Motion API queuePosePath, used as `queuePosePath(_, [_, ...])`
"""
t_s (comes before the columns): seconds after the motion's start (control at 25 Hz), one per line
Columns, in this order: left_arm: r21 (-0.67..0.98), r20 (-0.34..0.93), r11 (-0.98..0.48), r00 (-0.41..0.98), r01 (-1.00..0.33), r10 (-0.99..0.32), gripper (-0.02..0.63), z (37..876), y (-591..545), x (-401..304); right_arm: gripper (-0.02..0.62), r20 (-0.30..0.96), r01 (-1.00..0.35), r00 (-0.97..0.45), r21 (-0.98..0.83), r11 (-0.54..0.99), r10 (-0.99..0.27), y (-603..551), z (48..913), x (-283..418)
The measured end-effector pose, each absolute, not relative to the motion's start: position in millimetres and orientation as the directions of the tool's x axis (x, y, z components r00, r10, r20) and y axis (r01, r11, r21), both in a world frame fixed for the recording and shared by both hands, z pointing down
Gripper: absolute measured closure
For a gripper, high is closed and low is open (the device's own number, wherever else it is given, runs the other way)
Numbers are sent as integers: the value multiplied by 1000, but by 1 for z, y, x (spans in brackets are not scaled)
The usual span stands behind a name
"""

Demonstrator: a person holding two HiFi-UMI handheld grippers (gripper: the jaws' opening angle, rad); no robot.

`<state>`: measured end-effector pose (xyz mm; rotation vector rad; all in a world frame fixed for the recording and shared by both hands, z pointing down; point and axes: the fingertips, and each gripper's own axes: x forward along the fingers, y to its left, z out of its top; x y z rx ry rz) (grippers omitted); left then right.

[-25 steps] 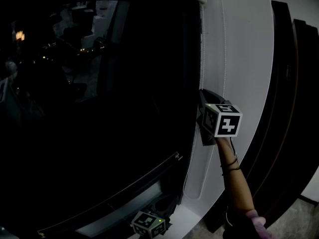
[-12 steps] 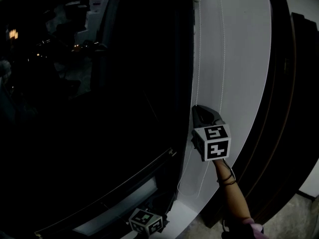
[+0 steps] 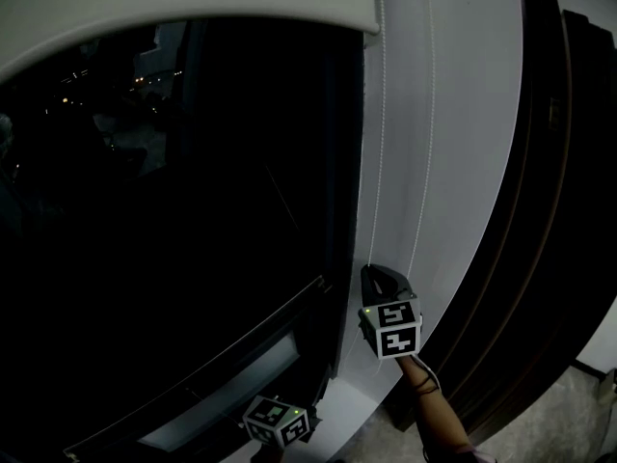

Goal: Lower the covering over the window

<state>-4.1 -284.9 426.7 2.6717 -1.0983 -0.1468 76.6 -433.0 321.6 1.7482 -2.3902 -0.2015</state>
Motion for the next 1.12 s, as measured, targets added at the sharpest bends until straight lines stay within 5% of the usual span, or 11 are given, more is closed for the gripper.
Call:
queuePosePath(0.52, [256, 22, -672, 699, -695, -714, 604, 465, -294, -11, 584, 236, -937, -287, 134, 324, -928, -403, 504, 77])
queuePosePath(0.88, [154, 6, -748, 758, -646, -653, 603, 430, -302, 18, 585, 478, -935, -285, 52, 350, -831, -361, 645, 78])
queuePosePath(1.12, [90, -59, -805, 804, -586, -592, 568, 395, -322, 47, 584, 500, -934, -304, 10, 357, -811, -350, 671, 73])
